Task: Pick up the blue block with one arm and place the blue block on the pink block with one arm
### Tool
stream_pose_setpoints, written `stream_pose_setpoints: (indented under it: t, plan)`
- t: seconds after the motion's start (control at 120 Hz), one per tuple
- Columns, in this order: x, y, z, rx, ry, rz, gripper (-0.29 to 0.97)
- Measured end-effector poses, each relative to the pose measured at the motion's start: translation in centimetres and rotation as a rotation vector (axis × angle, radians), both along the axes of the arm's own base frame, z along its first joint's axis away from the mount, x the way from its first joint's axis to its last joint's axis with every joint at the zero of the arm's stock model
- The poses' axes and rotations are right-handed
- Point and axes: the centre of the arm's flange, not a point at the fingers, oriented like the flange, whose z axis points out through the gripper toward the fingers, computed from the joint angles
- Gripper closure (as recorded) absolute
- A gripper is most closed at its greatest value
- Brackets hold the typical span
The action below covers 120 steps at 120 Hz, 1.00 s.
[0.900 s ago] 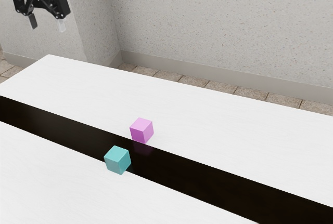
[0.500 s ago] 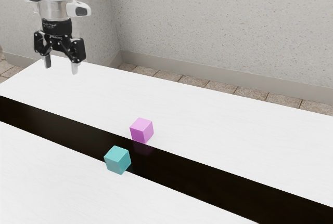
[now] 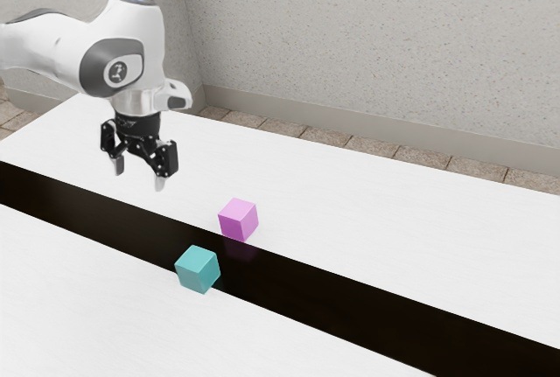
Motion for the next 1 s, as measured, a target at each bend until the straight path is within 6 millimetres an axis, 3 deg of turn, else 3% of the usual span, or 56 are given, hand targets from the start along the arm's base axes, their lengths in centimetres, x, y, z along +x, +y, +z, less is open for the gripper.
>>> stream_pose_setpoints:
  t: [0.183, 0.292, 0.467, 0.683, 0.875, 1.0]
  plan:
    - [-1.5, 1.9, -5.3, -0.005, 0.019, 0.042, 0.00]
    - [-1.3, 2.6, -6.4, -0.007, -0.020, 0.056, 0.00]
    - [-0.6, 0.4, -7.6, -0.013, -0.076, 0.019, 0.00]
    - [0.1, -3.0, -11.3, -0.011, -0.071, -0.020, 0.00]
    - [-0.1, -1.8, -14.7, -0.018, -0.059, 0.030, 0.00]
    - [0.4, -2.8, -15.2, -0.023, -0.081, 0.020, 0.00]
